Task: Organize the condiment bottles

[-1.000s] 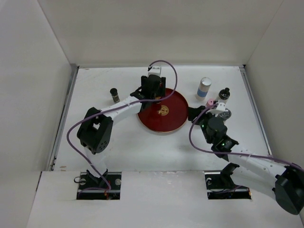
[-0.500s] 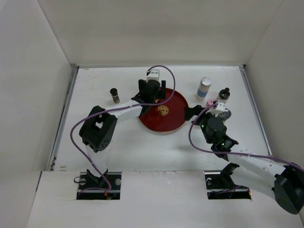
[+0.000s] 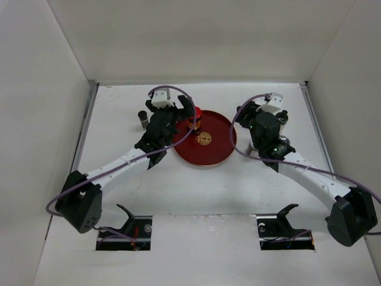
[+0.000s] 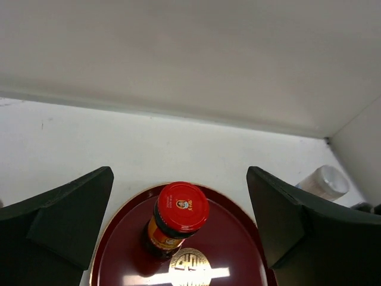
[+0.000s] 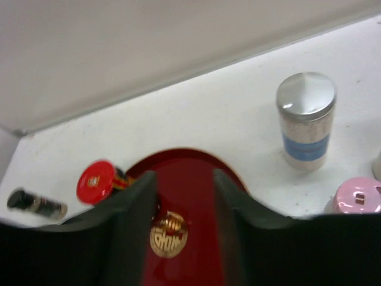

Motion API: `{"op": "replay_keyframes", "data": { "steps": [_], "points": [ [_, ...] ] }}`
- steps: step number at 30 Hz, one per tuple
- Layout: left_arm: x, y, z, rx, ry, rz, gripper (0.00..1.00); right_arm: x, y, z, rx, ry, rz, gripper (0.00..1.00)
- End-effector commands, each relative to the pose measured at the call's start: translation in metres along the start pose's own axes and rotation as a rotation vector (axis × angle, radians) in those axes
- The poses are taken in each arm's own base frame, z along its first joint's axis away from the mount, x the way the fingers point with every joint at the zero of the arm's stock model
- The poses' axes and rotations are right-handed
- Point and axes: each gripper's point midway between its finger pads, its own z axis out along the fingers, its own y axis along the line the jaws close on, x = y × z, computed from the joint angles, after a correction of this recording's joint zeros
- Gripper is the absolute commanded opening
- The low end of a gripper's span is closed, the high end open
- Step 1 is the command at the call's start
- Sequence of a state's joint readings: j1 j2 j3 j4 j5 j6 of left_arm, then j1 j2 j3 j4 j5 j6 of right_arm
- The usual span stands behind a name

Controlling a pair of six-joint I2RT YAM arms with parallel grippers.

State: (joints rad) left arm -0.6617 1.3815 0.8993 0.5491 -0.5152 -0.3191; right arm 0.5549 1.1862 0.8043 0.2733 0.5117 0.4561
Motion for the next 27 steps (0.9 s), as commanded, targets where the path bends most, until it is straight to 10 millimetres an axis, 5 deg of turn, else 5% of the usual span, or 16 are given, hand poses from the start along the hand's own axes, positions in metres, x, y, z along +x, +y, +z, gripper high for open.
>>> {"op": "replay_keyframes", "data": {
  "steps": [1,4,6,9,15,24,27],
  "points": [
    [-0.011,-0.001,-0.017,0.030,-0.053,-0.084,0.92,-0.027,-0.028,0.018,0.124,-0.032,-0.089,0.63],
    [0.011,0.001,-0.036,0.055,-0.008,-0.118,0.63,-0.041,-0.060,0.039,0.231,-0.011,-0.163,0.91],
    [0.031,0.006,-0.050,0.053,0.020,-0.143,0.44,-0.046,-0.076,0.052,0.279,0.013,-0.201,0.97],
    [0.058,0.019,-0.070,0.034,0.038,-0.166,0.32,-0.042,-0.097,0.071,0.329,0.077,-0.234,1.00],
    [0.075,0.035,-0.081,0.042,0.038,-0.173,0.28,-0.015,-0.115,0.100,0.327,0.197,-0.258,1.00],
    [0.085,0.044,-0.080,0.049,0.042,-0.167,0.36,0.019,-0.129,0.134,0.313,0.276,-0.262,1.00],
    [0.087,0.044,-0.079,0.053,0.043,-0.168,0.46,0.019,-0.127,0.145,0.301,0.256,-0.260,0.87]
  ]
}}
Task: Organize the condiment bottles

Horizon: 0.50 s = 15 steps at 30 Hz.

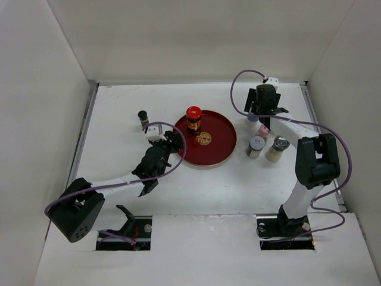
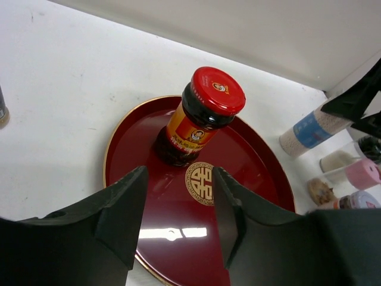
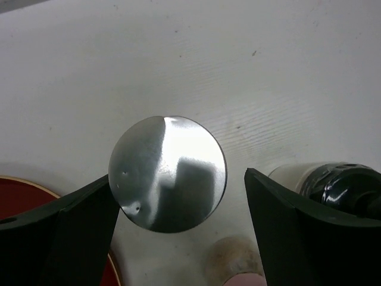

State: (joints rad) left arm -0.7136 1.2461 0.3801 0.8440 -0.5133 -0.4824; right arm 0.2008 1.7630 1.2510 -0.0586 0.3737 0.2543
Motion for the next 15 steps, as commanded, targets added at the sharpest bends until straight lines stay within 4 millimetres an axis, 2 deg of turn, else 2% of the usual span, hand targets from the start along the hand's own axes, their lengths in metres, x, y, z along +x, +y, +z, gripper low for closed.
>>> {"op": "replay_keyframes", "data": {
  "steps": [1,4,6,9,12,15],
  "points": [
    [-0.011,-0.008,0.001,0.040,-0.050,-0.045,0.50,-0.046,0.015,0.003,-0.057,-0.115,0.038,0.81],
    [-0.012,-0.004,0.001,0.035,-0.066,-0.051,0.58,-0.061,0.017,0.002,-0.058,-0.172,0.043,0.62],
    [-0.013,0.000,0.001,0.025,-0.070,-0.050,0.61,-0.076,0.014,-0.006,-0.040,-0.230,0.054,0.57],
    [-0.014,0.004,0.001,0.015,-0.075,-0.052,0.63,-0.108,0.023,-0.041,-0.064,-0.353,0.075,0.53],
    [-0.014,0.006,0.002,0.008,-0.075,-0.050,0.67,-0.126,0.052,-0.080,-0.170,-0.420,0.078,0.53],
    [-0.016,0.008,0.001,0.001,-0.084,-0.053,0.71,-0.126,0.084,-0.104,-0.285,-0.424,0.074,0.53]
  ]
}}
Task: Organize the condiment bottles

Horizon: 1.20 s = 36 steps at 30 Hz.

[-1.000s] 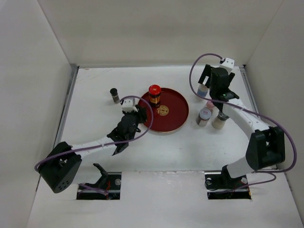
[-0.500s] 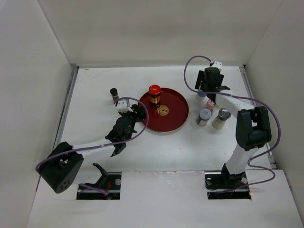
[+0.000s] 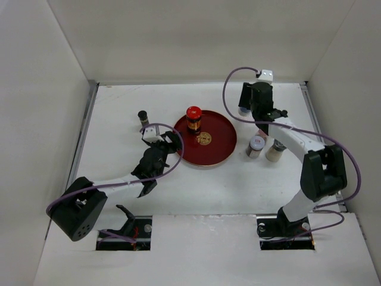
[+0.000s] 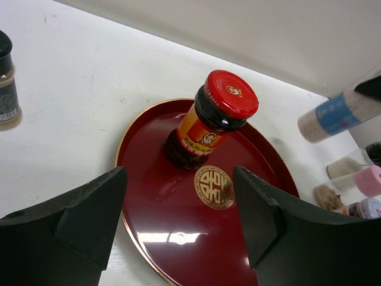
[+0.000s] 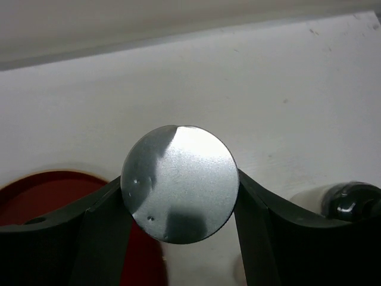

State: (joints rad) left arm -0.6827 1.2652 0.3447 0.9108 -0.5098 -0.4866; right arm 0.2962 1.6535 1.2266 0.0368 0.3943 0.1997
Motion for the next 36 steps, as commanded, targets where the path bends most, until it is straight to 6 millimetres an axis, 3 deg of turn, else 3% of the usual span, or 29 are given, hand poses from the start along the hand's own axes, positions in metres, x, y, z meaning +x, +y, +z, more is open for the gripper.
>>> {"op": "replay_keyframes", "data": {
  "steps": [1,6,15,25,30,36],
  "points": [
    [-0.016,-0.004,0.000,0.016,-0.063,-0.043,0.71,-0.092,0.057,-0.047,-0.197,-0.270,0.106,0.53],
    [-0.019,0.002,0.000,0.001,-0.077,-0.049,0.74,-0.072,0.117,-0.051,-0.317,-0.221,0.101,0.54],
    [-0.019,0.002,-0.001,0.002,-0.080,-0.052,0.74,-0.040,0.169,-0.027,-0.368,-0.159,0.062,0.54],
    [-0.017,0.001,0.000,0.007,-0.071,-0.050,0.74,-0.001,0.180,-0.010,-0.348,-0.092,0.017,0.58],
    [-0.016,0.001,0.000,0.007,-0.068,-0.049,0.74,0.006,0.181,-0.008,-0.345,-0.077,0.012,0.81],
    [-0.015,0.000,0.001,0.008,-0.066,-0.048,0.74,-0.014,0.175,-0.022,-0.344,-0.103,0.034,0.97]
  ]
}}
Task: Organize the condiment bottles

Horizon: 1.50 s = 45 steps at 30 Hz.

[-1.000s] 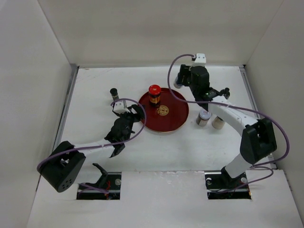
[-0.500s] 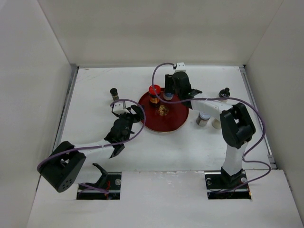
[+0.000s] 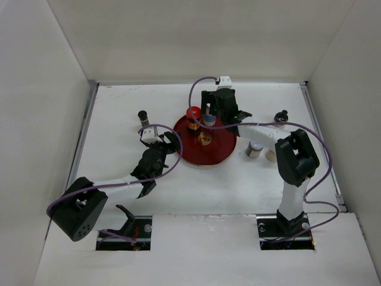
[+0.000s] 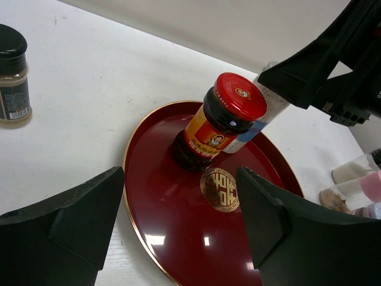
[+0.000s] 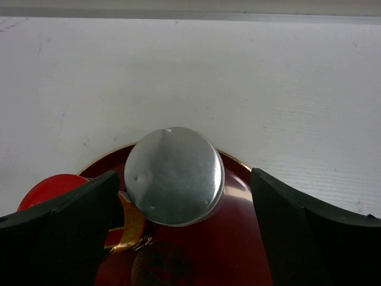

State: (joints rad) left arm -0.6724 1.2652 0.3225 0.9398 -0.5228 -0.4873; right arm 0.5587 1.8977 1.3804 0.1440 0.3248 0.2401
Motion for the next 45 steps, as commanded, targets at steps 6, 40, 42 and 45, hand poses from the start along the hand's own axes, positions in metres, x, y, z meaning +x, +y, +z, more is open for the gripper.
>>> {"op": "replay_keyframes", "data": {
  "steps": [6,40,42,45],
  "points": [
    [-0.014,-0.009,0.001,0.028,-0.049,-0.047,0.74,-0.086,-0.033,-0.062,0.053,-0.201,0.138,0.99],
    [-0.011,-0.013,0.002,0.038,-0.041,-0.064,0.74,0.087,-0.149,-0.167,0.397,0.045,0.222,0.95],
    [-0.011,-0.014,0.001,0.042,-0.041,-0.065,0.75,0.089,-0.149,-0.162,0.402,0.047,0.216,0.94],
    [-0.011,-0.014,0.000,0.044,-0.041,-0.072,0.75,0.091,-0.152,-0.155,0.417,0.046,0.213,0.91]
  ]
}}
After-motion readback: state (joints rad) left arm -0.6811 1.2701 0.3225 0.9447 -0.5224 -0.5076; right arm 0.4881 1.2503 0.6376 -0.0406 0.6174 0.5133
